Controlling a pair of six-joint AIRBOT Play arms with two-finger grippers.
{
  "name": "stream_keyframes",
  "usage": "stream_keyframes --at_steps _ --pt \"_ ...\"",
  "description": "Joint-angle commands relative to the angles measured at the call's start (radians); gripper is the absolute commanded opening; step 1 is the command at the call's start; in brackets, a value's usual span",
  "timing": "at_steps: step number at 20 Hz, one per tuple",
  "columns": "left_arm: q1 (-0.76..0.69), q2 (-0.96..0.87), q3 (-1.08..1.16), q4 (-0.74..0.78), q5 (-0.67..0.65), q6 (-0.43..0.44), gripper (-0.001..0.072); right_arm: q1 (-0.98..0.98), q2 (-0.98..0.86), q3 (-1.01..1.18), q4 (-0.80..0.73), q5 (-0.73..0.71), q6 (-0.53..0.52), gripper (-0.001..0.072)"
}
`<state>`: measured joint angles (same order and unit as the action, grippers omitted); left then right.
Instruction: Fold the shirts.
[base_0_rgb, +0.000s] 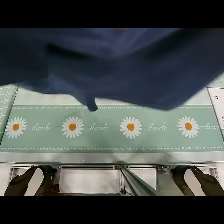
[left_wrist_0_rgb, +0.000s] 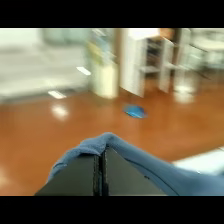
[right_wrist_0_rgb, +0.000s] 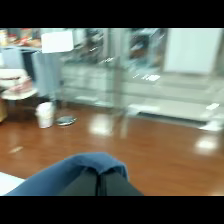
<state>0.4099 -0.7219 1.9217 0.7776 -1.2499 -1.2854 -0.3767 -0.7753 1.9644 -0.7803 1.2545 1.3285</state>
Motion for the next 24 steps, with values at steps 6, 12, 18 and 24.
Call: stream_keyframes --at_steps 6,12,18,24 --pt "-0.164 0.258 0.031 0.683 -0.151 -0.266 0.0023 0.012 0.250 -0.036 -0.399 0.140 0.173 0.0022" --pt "-0.185 0.239 -0.163 0.732 -0.260 -0.304 0.0023 0.037 0.253 -0.275 -0.347 0.225 0.205 0.0022" --pt "-0.186 0.062 -0.652 0.371 -0.060 -0.244 0.0023 0.038 0.132 -0.703 -0.055 0.127 0.062 0.0022" --pt "-0.186 -0.417 -0.784 0.183 0.232 -0.105 0.0024 0.149 -0.354 -0.808 -0.037 -0.222 -0.077 0.0022"
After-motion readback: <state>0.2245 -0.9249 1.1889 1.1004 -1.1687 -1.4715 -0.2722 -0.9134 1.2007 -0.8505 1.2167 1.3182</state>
